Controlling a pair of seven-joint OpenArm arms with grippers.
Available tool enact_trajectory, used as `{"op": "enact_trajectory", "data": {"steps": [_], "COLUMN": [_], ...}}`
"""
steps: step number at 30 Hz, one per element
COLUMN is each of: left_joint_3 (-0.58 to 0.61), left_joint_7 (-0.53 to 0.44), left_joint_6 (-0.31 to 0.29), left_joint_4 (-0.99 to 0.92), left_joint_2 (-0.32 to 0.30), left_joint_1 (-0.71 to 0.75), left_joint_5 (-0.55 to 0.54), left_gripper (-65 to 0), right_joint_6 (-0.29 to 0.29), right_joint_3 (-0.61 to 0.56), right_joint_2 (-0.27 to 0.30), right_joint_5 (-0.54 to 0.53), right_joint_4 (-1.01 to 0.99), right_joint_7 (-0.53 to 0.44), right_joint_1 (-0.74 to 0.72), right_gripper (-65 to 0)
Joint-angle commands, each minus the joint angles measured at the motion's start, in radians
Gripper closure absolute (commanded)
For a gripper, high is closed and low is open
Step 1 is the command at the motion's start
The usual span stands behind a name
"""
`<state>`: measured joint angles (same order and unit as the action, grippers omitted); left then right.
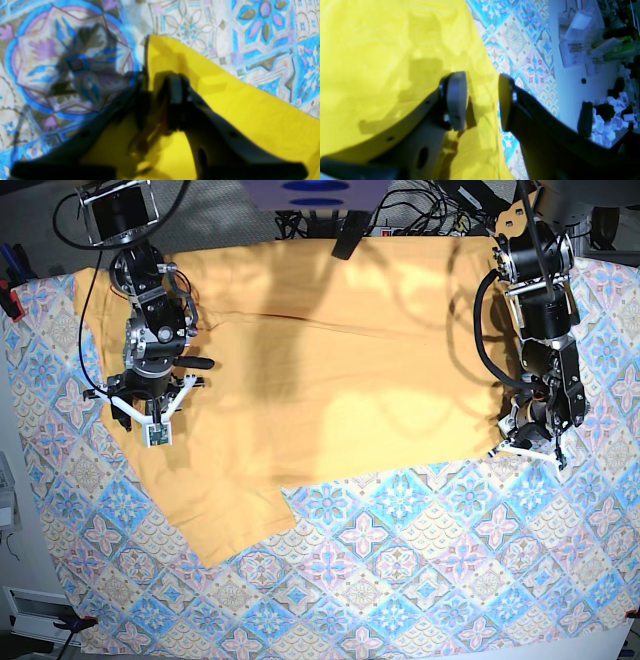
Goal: Fold the T-shirt properly
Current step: 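Grasp the shirt's side edges with both grippers and pull outward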
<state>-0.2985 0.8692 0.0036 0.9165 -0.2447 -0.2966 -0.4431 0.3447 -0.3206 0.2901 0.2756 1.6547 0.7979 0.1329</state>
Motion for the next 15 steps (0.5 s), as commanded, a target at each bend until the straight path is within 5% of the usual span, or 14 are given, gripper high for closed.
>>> {"op": "enact_trajectory", "data": {"steps": [1,4,15], "left_joint_3": [0.002,0.000,0.005], "left_joint_7": [0.049,0.051,0.057], "left_joint_6": [-0.006,-0.006,-0.006], "left_joint_4": [0.002,0.002,0.229], "left_joint_2": [0.006,0.006,0.008], "left_joint_1": [-0.005,-0.005,0.112], "left_joint_5": [-0.018,-0.018,-0.016], "left_gripper": [-6.6,0.0,0.0], "right_joint_6": [0.011,0.011,0.011], "right_joint_3": [0.005,0.007,0.016], "right_joint_2": [0.007,0.007,0.010], "right_joint_5": [0.015,0.015,0.015], "right_joint_4": [0.012,0.012,0.006], "right_joint_7": [-0.018,-0.018,-0.018], "right_joint_1": [-0.014,-0.014,-0.066], "right_gripper": [-20.9,-20.9,-21.0]}}
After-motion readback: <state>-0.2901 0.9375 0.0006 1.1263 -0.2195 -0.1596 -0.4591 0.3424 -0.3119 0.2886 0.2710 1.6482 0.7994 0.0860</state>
